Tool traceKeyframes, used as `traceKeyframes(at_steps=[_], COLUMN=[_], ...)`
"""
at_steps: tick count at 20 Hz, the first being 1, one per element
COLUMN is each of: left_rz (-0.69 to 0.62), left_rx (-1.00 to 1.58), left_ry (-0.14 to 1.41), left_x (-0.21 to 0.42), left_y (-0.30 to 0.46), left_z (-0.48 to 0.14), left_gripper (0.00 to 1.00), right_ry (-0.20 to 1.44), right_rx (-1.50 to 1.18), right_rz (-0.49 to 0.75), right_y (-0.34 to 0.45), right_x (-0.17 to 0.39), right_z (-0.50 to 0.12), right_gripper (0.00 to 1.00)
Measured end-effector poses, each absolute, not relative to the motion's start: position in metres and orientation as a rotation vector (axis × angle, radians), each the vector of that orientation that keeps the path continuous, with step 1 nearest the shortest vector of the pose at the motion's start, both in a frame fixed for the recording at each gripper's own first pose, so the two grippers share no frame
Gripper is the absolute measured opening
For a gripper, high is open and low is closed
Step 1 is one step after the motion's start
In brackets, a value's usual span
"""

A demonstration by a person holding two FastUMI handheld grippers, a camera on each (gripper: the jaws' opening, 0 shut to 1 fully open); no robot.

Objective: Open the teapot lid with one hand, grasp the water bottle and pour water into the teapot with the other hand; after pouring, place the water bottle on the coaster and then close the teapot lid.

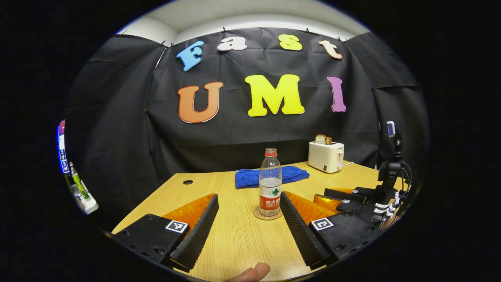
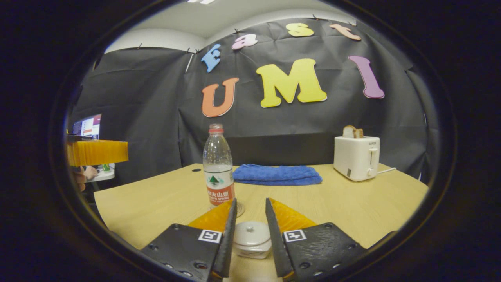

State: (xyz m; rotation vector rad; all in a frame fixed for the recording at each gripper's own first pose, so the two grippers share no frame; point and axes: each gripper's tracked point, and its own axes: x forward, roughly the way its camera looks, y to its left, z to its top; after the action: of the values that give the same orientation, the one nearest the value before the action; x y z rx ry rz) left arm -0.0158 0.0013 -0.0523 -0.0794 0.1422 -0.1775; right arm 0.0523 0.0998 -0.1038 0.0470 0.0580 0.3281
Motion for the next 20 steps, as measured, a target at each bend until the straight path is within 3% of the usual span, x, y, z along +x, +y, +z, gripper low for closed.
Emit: traceKeyframes(at_steps=[1, 5, 8, 9, 10, 20], left_rz=[-0.176, -0.173, -0.141, -0.142, -0.142, -0.057], left_rx=[-0.077, -0.071, -0.103, -0.113, -0.122, -0.11], left_ry=[0.14, 0.125, 0.118, 0.118, 0.12, 0.113], left_x=[-0.017, -0.02, -0.022, -0.024, -0.024, -0.03], left_y=[0.001, 0.002, 0.008, 0.007, 0.005, 0.019], left_z=[-0.052, -0.044, -0.038, -0.035, -0.034, -0.036], left_gripper=[0.98, 0.98, 0.98, 0.98, 0.98, 0.99], right_ry=[0.054, 0.027, -0.004, -0.016, -0.032, -0.107], right_rx=[0.047, 0.031, -0.013, -0.024, -0.032, -0.063], right_rz=[0.328, 0.296, 0.256, 0.233, 0.215, 0.037], right_y=[0.099, 0.088, 0.077, 0.07, 0.063, -0.01], right_x=[0.049, 0.035, 0.02, 0.013, 0.007, -0.065], right_z=[-0.101, -0.081, -0.058, -0.048, -0.039, 0.026], right_gripper=[0.53, 0.75, 0.82, 0.93, 0.96, 0.95])
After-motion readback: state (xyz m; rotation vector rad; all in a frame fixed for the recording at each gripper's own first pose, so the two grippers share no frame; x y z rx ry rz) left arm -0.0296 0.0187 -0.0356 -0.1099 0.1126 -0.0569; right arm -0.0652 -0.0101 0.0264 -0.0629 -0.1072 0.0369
